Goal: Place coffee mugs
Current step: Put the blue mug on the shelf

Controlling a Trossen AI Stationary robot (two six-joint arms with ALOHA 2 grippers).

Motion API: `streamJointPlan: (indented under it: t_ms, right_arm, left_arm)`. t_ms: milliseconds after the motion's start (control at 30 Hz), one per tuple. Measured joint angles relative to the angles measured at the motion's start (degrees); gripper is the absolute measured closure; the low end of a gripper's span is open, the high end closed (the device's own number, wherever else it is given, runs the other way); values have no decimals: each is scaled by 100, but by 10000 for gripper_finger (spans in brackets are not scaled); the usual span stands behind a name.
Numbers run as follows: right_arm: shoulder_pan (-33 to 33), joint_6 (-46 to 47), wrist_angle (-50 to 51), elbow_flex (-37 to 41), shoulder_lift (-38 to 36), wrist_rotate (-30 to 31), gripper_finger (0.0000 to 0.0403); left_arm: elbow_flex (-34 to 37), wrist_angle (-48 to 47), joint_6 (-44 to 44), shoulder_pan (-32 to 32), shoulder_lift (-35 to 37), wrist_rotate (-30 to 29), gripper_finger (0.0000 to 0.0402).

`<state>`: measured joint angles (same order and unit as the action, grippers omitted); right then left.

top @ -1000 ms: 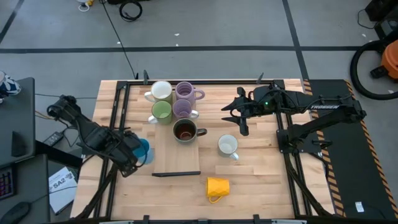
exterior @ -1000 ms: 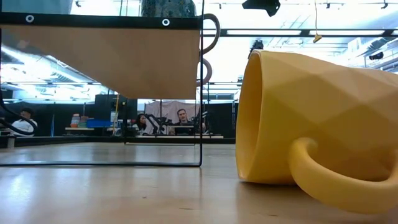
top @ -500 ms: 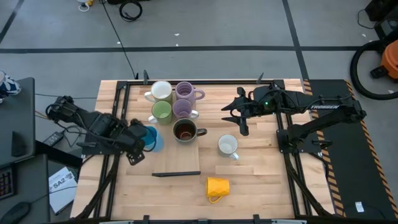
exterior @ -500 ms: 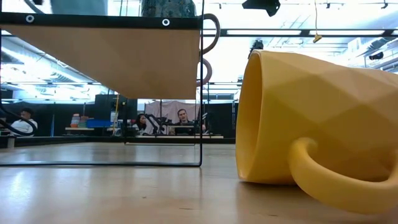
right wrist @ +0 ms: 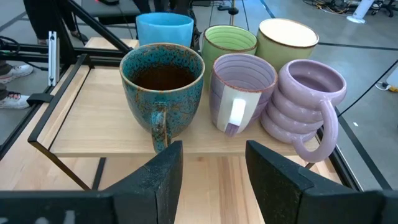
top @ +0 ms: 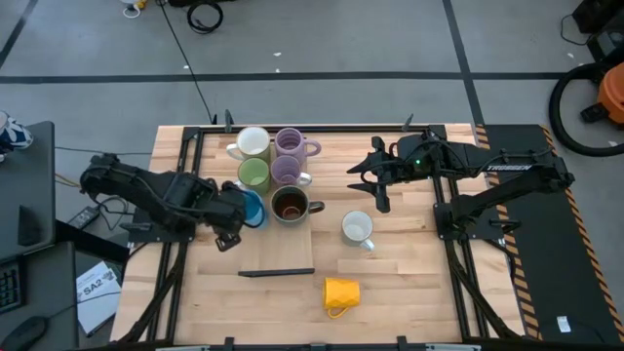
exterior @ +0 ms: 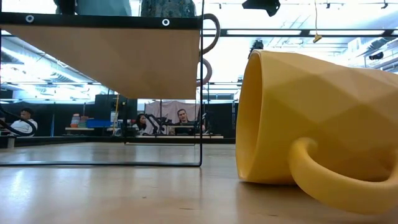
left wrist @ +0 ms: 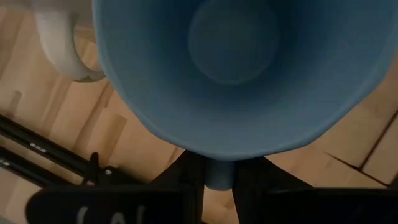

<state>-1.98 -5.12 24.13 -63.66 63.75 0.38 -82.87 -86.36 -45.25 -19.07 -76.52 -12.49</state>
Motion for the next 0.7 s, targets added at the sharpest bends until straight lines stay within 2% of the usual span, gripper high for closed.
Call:
streamJointPlan:
  t_ms: [267, 700]
  right_arm:
    - [2, 1, -1, 0, 0, 0, 221]
    - [2, 9, 1, 0, 0, 0, 221]
  left_arm:
    - [2, -1, 248, 169, -338, 4, 336]
    - [4, 94, 248, 166, -373, -5, 332]
